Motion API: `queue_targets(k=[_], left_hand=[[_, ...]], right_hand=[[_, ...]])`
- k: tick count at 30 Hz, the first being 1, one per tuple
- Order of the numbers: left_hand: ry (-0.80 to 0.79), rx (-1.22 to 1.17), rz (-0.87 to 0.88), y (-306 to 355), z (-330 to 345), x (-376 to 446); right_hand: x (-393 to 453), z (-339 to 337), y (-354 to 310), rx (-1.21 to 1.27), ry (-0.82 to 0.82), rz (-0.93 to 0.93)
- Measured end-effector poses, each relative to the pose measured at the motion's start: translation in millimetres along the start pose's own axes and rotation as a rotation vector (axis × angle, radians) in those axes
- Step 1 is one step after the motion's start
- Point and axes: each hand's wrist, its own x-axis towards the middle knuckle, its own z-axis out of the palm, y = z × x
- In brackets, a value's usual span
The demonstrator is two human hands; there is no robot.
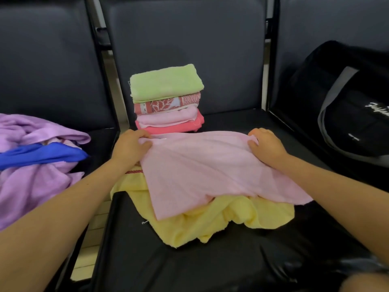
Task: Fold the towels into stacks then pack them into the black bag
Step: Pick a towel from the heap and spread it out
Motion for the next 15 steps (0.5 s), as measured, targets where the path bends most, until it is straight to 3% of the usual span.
queue_targets(k=[9,15], left_hand=[[-0.079,0.177,0.071,2.2,-3.0,3.7],[-0.009,0.183,0.152,26.7,-24.1,1.2]], right_hand=[[-6.2,2.9,-0.7,0.032,0.069,0.001],[-20.0,-21.5,-7.4,0.391,0.134,0.115]])
